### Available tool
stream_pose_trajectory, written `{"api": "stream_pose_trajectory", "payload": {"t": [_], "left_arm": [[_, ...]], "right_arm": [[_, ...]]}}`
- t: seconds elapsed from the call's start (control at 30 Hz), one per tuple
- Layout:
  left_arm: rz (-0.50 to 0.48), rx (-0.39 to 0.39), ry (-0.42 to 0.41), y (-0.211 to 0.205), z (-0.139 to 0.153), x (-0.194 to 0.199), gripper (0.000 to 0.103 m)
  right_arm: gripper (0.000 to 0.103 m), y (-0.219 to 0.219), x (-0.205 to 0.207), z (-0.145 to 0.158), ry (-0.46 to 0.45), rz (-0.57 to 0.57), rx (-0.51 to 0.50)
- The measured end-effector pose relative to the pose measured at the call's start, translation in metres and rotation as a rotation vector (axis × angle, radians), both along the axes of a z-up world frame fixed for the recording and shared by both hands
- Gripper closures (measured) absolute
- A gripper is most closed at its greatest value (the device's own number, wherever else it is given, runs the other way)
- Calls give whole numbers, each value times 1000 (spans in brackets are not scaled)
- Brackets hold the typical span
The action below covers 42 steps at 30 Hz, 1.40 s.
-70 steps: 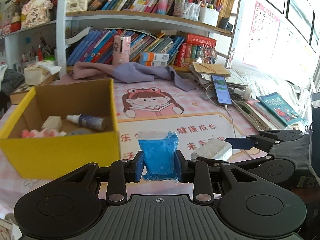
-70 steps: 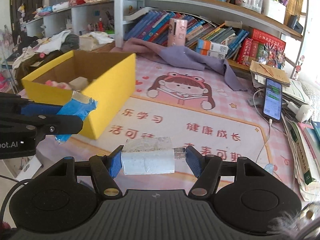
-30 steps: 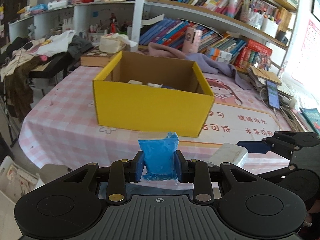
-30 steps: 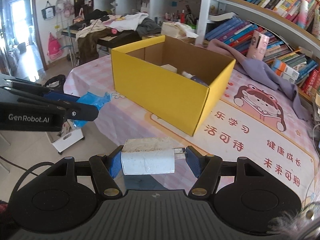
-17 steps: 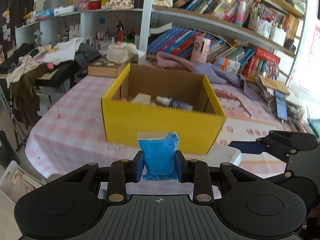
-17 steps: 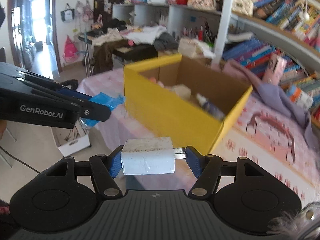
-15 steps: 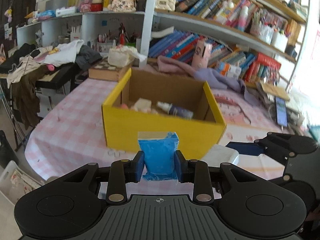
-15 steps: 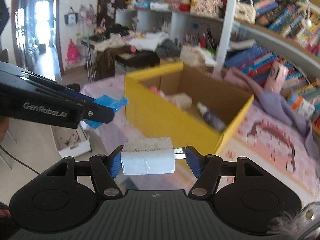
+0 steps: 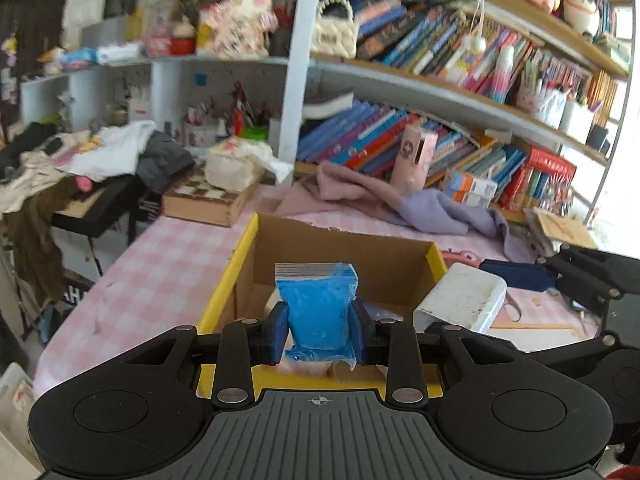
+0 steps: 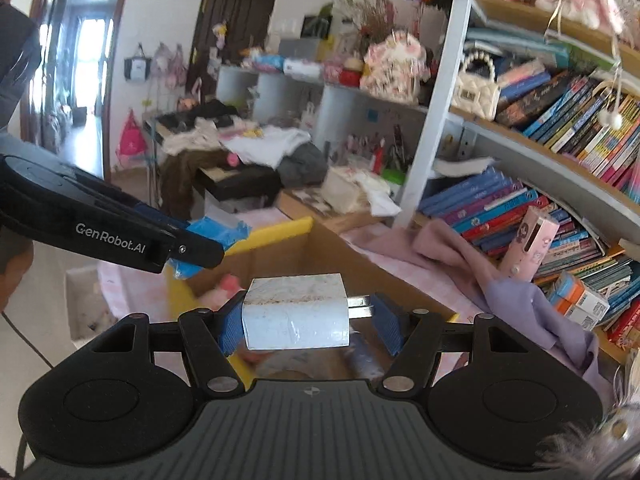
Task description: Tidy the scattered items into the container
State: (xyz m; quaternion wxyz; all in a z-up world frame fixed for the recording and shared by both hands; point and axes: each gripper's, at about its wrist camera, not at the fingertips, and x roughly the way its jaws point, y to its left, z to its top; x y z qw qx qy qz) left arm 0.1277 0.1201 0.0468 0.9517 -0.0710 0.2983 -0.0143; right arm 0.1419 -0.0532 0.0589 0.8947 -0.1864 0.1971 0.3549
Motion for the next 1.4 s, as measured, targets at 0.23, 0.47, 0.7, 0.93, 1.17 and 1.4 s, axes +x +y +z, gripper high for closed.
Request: {"api": "stream_pose_trajectory", "payload": {"t": [0.23,0.47,0.7,0.93,1.17,1.4], "left_arm": [[-102,127,138,-12,-24,89,73],[-187,186,287,-23,-52,143,72],[-167,162,349,-27,-64,167,68],[-173,181,242,-30,-39,142,26],[-186,141,72,-29,6,73,22],[-149,83,-47,-34,28,6,19]], "right_arm": [[40,29,70,-37,34,55,-165],[39,54,116,-70,118,105,-319],[39,64,123,-87,154,116,-382],[26,39,112,-55,92,39,-254],[24,-6,60,-15,19,-74,-115],[24,-35,0,6,-48,-214,-2]]}}
